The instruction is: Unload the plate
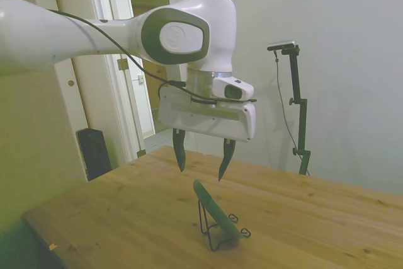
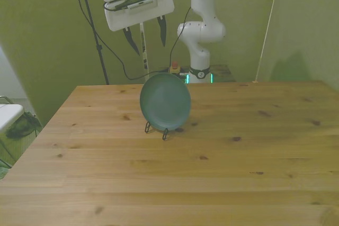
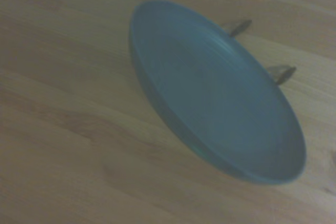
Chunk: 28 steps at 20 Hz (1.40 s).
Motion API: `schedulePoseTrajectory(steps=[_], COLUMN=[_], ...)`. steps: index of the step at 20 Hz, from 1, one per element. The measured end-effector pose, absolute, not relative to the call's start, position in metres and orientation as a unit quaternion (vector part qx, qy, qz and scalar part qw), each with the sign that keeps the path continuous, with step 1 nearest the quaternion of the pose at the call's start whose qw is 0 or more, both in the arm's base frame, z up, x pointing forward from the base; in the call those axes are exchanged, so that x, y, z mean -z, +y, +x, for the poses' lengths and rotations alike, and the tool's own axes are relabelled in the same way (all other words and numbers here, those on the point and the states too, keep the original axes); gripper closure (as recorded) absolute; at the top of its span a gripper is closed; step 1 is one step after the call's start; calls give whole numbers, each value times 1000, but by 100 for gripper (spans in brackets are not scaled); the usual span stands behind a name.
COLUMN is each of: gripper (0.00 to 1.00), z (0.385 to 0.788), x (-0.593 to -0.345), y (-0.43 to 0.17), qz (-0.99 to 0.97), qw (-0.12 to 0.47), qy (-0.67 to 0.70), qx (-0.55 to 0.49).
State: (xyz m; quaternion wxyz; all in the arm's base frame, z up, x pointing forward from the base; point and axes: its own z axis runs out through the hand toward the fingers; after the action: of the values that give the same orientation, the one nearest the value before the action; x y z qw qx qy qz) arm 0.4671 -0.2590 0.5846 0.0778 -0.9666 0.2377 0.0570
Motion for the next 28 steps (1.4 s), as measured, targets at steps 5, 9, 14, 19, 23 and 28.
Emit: schedulePoseTrajectory(steps=[5,9,14,19,23,28], gripper=[0,0,0,0,0,0], z=[489,506,531,536,533,526], x=[-554,-528,-506,-525,-533,-529], y=[-266,-267,-260,-250,-238,-246], qz=[-970,-969,-963,-965,-963,-953], qw=[113,137,177,186,196,208], qy=[206,194,185,169,155,166], qx=[-56,-69,-85,-81,-100,-143])
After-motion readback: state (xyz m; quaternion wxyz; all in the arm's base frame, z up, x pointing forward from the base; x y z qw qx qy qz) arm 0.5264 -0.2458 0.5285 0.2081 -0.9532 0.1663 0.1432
